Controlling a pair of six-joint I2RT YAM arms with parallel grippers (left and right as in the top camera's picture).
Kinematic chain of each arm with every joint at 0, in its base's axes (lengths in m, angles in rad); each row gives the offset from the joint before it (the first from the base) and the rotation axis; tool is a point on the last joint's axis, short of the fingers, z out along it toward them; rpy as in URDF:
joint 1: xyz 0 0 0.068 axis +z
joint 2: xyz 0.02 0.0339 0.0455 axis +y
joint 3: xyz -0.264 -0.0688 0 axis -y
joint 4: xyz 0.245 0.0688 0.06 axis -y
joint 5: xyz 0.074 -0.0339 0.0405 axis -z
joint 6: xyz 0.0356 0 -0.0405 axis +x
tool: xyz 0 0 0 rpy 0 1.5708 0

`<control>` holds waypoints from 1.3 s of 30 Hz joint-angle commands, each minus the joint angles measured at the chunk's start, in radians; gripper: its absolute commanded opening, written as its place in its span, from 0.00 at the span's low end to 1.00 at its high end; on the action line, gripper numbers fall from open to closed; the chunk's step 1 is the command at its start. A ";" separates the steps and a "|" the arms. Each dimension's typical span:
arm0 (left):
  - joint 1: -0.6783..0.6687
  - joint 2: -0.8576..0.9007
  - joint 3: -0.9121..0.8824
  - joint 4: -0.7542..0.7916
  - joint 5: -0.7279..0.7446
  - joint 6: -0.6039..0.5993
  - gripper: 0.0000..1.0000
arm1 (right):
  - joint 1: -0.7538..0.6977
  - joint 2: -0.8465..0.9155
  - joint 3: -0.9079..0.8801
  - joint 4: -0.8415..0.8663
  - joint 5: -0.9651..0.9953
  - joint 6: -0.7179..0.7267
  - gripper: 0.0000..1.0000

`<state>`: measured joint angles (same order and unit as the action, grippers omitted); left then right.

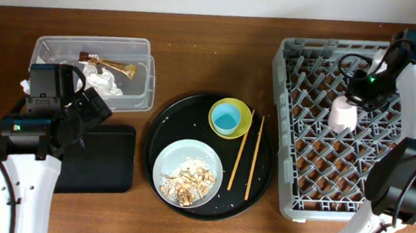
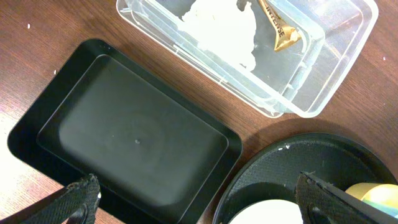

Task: Sort waste into correct bins and load items into the dishwasher rack
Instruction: 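Move the right gripper back over the tray to the light-blue cup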

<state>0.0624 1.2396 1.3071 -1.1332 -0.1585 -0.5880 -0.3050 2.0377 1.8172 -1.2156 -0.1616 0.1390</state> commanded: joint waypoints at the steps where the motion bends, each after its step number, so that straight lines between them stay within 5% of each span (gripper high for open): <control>1: 0.004 -0.011 0.000 0.002 -0.014 -0.006 0.99 | -0.005 0.007 0.016 -0.043 0.167 0.063 0.04; 9: 0.004 -0.011 0.000 0.002 -0.014 -0.006 0.99 | 0.026 -0.132 0.087 -0.090 0.137 0.127 0.04; 14: 0.004 -0.011 0.000 0.002 -0.014 -0.006 0.99 | 0.185 -0.137 0.087 -0.077 -0.314 -0.083 0.04; 16: 0.004 -0.011 0.000 0.002 -0.014 -0.006 0.99 | 0.290 -0.137 0.087 -0.076 -0.325 -0.127 0.13; 18: 0.004 -0.011 0.000 0.002 -0.014 -0.006 0.99 | 0.451 -0.137 0.087 -0.076 -0.294 -0.146 0.34; 21: 0.004 -0.011 0.000 0.002 -0.014 -0.006 0.99 | 0.599 -0.135 0.086 -0.082 -0.215 -0.146 0.44; 23: 0.004 -0.011 0.000 0.002 -0.014 -0.006 0.99 | 0.706 -0.133 0.078 -0.082 -0.081 -0.137 0.76; 24: 0.004 -0.011 0.000 0.002 -0.014 -0.006 0.99 | 0.737 -0.133 0.074 -0.079 -0.020 -0.109 0.82; 27: 0.004 -0.011 0.000 0.002 -0.014 -0.006 0.99 | 0.829 -0.130 0.034 -0.034 0.066 -0.074 0.80; 30: 0.004 -0.011 0.000 0.002 -0.014 -0.006 0.99 | 0.898 -0.100 -0.015 0.052 0.169 -0.003 0.50; 34: 0.004 -0.011 0.000 0.002 -0.014 -0.006 0.99 | 0.934 -0.048 -0.045 0.108 0.223 0.020 0.34; 39: 0.004 -0.011 0.000 0.002 -0.014 -0.006 1.00 | 0.947 0.024 -0.047 0.124 0.227 0.069 0.35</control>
<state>0.0624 1.2396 1.3071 -1.1332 -0.1585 -0.5880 0.6323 2.0266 1.7779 -1.0912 0.0422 0.1665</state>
